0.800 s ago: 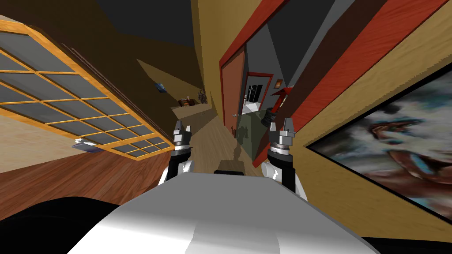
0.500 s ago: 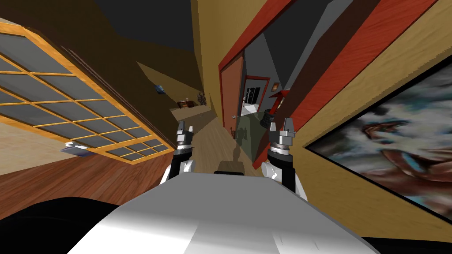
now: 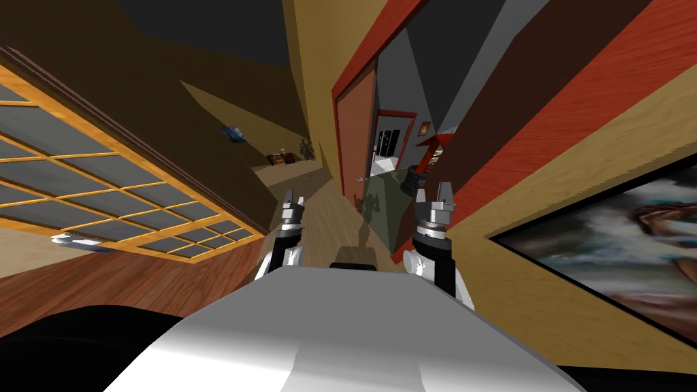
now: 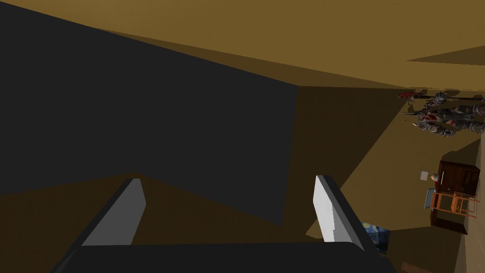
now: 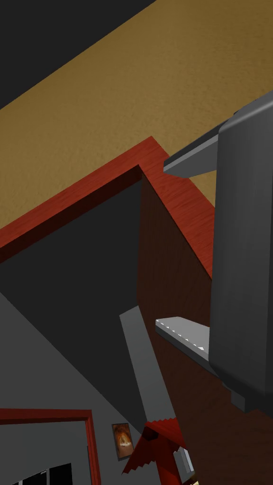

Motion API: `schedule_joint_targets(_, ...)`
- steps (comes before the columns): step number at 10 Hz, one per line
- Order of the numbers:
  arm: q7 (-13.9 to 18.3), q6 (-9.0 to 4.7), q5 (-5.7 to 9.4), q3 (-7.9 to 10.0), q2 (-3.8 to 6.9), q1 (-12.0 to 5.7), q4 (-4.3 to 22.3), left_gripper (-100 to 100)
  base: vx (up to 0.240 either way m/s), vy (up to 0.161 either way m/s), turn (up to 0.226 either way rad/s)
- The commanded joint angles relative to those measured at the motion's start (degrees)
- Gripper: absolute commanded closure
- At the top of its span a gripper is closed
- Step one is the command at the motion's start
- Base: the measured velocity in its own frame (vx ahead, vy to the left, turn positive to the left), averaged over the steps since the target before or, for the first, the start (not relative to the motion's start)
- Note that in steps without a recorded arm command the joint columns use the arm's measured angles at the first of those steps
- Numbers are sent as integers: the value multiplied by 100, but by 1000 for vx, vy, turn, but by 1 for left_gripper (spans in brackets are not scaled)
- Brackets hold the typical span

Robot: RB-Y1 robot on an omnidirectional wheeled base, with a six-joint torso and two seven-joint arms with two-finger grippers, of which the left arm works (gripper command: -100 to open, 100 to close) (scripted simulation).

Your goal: Push the door open

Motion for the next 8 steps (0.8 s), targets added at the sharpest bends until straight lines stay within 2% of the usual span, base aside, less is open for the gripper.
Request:
schedule_joint_targets(1, 8, -55, -1, -62, 72, -77, 206, -100, 117, 44, -79)
schedule_joint_targets(2, 15, -94, -1, -109, 113, -138, 364, -100, 154, 40, -79)
schedule_joint_targets(6, 29, -173, -2, -203, 196, -261, 679, -100, 101, 29, -50)
schedule_joint_targets(8, 41, -236, -2, -279, 254, -359, 932, -100, 116, 38, -75)
